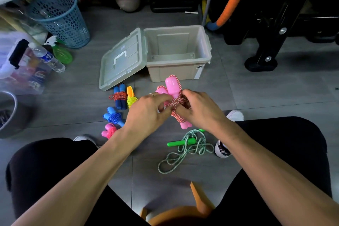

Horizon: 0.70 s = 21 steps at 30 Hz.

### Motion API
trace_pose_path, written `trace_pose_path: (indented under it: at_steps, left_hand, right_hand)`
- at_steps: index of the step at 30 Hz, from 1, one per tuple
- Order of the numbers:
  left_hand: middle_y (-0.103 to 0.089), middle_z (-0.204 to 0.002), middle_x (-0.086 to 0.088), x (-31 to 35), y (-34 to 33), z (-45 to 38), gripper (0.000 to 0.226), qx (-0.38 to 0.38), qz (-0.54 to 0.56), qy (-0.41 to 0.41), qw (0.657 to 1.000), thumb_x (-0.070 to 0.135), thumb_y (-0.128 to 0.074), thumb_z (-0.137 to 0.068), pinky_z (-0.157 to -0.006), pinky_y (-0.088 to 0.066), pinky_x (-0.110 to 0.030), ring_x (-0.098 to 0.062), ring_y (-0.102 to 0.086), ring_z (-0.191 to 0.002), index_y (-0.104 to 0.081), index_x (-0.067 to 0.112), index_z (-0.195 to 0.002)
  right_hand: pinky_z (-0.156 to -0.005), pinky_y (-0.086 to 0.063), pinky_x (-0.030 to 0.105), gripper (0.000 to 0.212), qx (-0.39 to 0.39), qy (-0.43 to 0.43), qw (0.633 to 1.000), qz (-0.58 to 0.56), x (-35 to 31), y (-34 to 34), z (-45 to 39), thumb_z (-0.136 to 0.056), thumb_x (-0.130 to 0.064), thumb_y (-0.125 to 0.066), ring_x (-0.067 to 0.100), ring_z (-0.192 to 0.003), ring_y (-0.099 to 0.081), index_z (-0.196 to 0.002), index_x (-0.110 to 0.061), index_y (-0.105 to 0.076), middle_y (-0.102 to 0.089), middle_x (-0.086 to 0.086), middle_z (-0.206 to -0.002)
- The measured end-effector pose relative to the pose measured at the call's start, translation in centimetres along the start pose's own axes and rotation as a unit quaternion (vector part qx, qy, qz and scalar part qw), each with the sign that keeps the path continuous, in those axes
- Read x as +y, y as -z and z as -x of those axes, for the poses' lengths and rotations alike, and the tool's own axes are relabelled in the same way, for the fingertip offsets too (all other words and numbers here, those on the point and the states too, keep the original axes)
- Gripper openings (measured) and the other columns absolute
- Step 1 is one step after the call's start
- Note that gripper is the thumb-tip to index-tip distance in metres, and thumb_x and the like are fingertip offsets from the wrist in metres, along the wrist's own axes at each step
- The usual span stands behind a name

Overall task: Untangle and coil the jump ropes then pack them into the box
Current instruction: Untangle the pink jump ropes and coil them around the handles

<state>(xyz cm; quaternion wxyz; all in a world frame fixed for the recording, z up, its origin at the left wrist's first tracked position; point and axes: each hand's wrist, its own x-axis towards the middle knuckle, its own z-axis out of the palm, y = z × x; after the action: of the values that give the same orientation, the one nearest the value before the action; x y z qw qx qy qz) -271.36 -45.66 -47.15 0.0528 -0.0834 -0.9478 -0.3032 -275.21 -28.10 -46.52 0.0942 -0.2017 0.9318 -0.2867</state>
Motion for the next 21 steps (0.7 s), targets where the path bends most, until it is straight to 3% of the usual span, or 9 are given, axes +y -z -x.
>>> trace_pose_path:
  at_steps: [2,5,8,11,14,16,18,21]
  left_hand:
    - [-0.045,-0.065,0.013,-0.3,-0.3,-0.1,0.022,0.009,0.071,0.019,0.997,0.026,-0.062,-0.082,-0.06,-0.037,-0.023,-0.002,-0.044,-0.062,-0.072,0.019,-0.101]
    - [-0.042,-0.064,0.008,0.1,-0.1,-0.2,0.017,0.039,0.142,0.048,0.988,0.006,-0.068,-0.084,-0.06,-0.034,-0.012,-0.004,-0.043,-0.061,-0.074,0.011,-0.099]
    - [-0.045,-0.066,0.008,0.4,-0.1,-0.3,0.019,0.049,0.207,0.064,0.975,0.0,-0.067,-0.085,-0.062,-0.036,-0.013,-0.002,-0.044,-0.062,-0.073,0.013,-0.097]
    - [-0.045,-0.068,0.008,0.4,-0.2,-0.1,0.017,0.04,0.249,0.075,0.965,0.0,-0.066,-0.086,-0.065,-0.038,-0.02,-0.002,-0.043,-0.063,-0.072,0.013,-0.096]
    - [-0.045,-0.068,0.011,0.3,-0.1,0.1,0.012,0.028,0.166,0.041,0.985,0.002,-0.065,-0.087,-0.064,-0.038,-0.019,-0.001,-0.044,-0.064,-0.072,0.009,-0.093]
    - [-0.051,-0.073,0.006,-0.1,0.1,0.0,0.012,0.002,0.034,-0.04,0.999,0.009,-0.06,-0.085,-0.066,-0.041,-0.029,-0.011,-0.05,-0.068,-0.069,0.01,-0.093]
    - [-0.058,-0.081,0.0,-0.7,0.2,0.1,0.017,-0.021,-0.097,-0.092,0.991,0.014,-0.055,-0.082,-0.065,-0.037,-0.033,-0.027,-0.056,-0.07,-0.066,0.013,-0.094]
    - [-0.06,-0.086,-0.005,-0.6,0.1,0.5,0.021,-0.03,-0.169,-0.108,0.979,0.024,-0.045,-0.085,-0.065,-0.038,-0.036,-0.032,-0.058,-0.072,-0.062,0.013,-0.092]
  right_hand:
    - [-0.056,-0.036,0.033,0.031,0.002,-0.012,1.0,-0.017,0.0,-0.2,0.0,-0.086,-0.047,-0.053,0.025,-0.067,-0.054,-0.084,-0.016,-0.053,-0.055,-0.004,-0.067]
    - [-0.056,-0.043,0.035,0.036,0.022,-0.014,0.997,-0.068,0.0,-0.2,0.0,-0.081,-0.051,-0.052,0.021,-0.063,-0.055,-0.084,-0.016,-0.058,-0.059,-0.002,-0.065]
    - [-0.056,-0.044,0.034,0.041,0.031,0.004,0.995,-0.097,0.1,0.2,0.0,-0.078,-0.053,-0.047,0.014,-0.059,-0.054,-0.084,-0.015,-0.061,-0.06,-0.001,-0.063]
    - [-0.052,-0.04,0.034,0.033,0.023,0.02,0.994,-0.109,0.3,0.4,0.2,-0.082,-0.047,-0.049,0.011,-0.053,-0.049,-0.076,-0.017,-0.058,-0.056,-0.003,-0.058]
    - [-0.053,-0.04,0.036,0.03,0.004,0.031,0.995,-0.095,0.5,0.2,0.4,-0.084,-0.044,-0.051,0.014,-0.054,-0.048,-0.072,-0.017,-0.053,-0.054,-0.003,-0.058]
    - [-0.057,-0.044,0.037,0.026,-0.011,0.051,0.997,-0.061,0.7,-0.1,0.5,-0.086,-0.043,-0.049,0.02,-0.062,-0.053,-0.077,-0.018,-0.053,-0.057,-0.004,-0.068]
    - [-0.063,-0.047,0.038,0.021,-0.028,0.062,0.997,-0.026,0.7,-0.5,0.4,-0.089,-0.039,-0.051,0.023,-0.072,-0.056,-0.086,-0.018,-0.055,-0.06,-0.002,-0.08]
    - [-0.065,-0.041,0.034,0.024,-0.019,0.059,0.998,0.01,0.6,-1.1,0.2,-0.09,-0.041,-0.051,0.021,-0.078,-0.053,-0.096,-0.018,-0.054,-0.057,-0.003,-0.09]
